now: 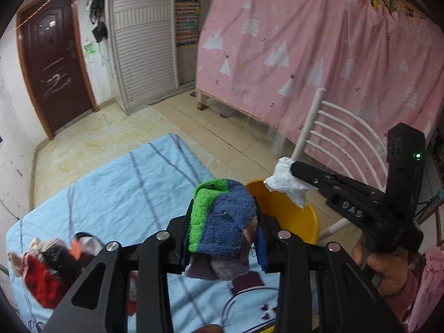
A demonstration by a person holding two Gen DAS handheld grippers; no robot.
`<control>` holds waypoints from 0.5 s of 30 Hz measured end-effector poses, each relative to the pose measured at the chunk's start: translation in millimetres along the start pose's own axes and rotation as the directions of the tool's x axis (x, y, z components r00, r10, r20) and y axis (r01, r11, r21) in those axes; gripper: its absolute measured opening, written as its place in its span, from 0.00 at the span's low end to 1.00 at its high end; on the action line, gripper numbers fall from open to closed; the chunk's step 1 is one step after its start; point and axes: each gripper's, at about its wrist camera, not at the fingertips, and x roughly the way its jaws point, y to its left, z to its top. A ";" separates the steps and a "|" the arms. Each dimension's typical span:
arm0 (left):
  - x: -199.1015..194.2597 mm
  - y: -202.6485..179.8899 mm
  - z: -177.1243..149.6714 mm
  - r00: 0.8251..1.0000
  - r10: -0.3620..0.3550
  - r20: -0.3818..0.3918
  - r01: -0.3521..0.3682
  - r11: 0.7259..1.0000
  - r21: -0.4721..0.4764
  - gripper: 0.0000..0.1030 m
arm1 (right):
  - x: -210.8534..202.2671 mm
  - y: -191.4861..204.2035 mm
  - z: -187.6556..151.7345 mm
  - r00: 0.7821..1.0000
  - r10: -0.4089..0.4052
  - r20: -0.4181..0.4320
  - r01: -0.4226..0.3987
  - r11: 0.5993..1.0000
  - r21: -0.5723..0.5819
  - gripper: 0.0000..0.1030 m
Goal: Collect trash
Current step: 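Carry the towel and tissue in both tools over to the yellow bin, then open the left tool over the bin while the right tool releases the tissue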
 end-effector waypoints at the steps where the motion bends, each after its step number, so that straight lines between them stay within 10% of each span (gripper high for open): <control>1: 5.7 -5.0 2.2 1.000 -0.008 -0.010 0.008 1.000 0.003 0.27 | 0.9 -4.4 -0.9 1.000 -0.002 -0.008 0.002 1.000 0.008 0.11; 5: 32.6 -22.7 8.0 0.997 -0.045 -0.063 0.046 0.999 0.013 0.27 | 2.6 -23.6 0.7 1.000 -0.010 -0.011 0.011 0.999 0.053 0.14; 9: 57.3 -38.6 11.9 0.992 -0.087 -0.087 0.089 0.996 0.029 0.27 | -4.9 -39.1 1.3 1.000 -0.029 0.005 0.028 0.995 0.093 0.54; 15: 80.5 -59.3 14.6 0.980 -0.153 -0.127 0.160 0.986 0.041 0.34 | -20.5 -60.3 3.3 0.996 -0.068 0.065 0.057 0.985 0.161 0.58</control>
